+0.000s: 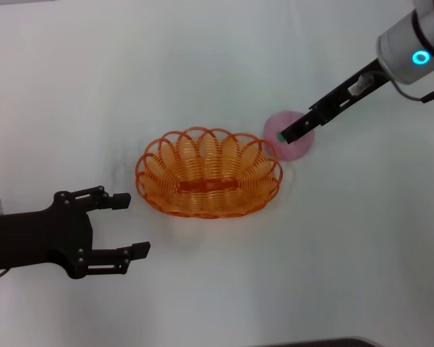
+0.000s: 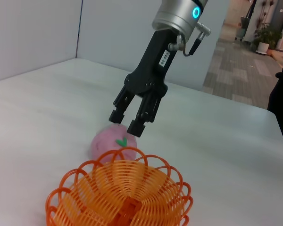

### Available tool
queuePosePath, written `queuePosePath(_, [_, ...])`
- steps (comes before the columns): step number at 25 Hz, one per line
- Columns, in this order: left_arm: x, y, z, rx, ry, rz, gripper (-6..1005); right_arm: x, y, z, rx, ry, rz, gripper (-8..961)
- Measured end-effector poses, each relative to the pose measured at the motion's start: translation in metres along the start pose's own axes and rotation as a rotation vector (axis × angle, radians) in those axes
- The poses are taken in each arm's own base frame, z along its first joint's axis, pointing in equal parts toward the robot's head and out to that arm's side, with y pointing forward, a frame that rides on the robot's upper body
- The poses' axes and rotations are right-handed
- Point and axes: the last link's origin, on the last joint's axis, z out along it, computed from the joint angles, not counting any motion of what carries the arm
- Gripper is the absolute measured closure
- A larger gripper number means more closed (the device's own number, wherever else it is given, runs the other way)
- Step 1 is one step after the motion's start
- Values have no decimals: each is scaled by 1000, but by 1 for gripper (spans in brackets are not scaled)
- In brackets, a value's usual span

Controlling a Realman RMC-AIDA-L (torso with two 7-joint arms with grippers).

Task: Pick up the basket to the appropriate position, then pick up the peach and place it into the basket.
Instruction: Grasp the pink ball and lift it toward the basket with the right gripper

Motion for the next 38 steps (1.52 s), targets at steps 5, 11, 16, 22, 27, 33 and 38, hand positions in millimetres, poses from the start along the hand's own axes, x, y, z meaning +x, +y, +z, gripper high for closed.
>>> queuePosePath(5, [0, 0, 0, -1, 0, 0, 152, -3, 1, 8, 18, 11, -20, 8])
queuePosePath(11, [0, 0, 0, -1, -1, 0, 153, -6, 3, 17, 35, 25, -41, 7])
queuePosePath(16, [0, 0, 0, -2, -2, -1, 153, -8, 5, 21, 50, 32, -54, 7])
queuePosePath(22, [0, 0, 0, -2, -2, 0, 153, -9, 6, 24, 55, 41, -57, 18])
queuePosePath(27, [0, 0, 0, -2, -2, -1, 153, -9, 7, 24, 57, 46, -59, 45])
queuePosePath(33, [0, 0, 0, -2, -2, -3, 152, -9, 7, 24, 58, 48, -60, 139])
queuePosePath(38, [0, 0, 0, -1, -2, -5, 152, -8, 4, 19, 62, 40, -54, 416])
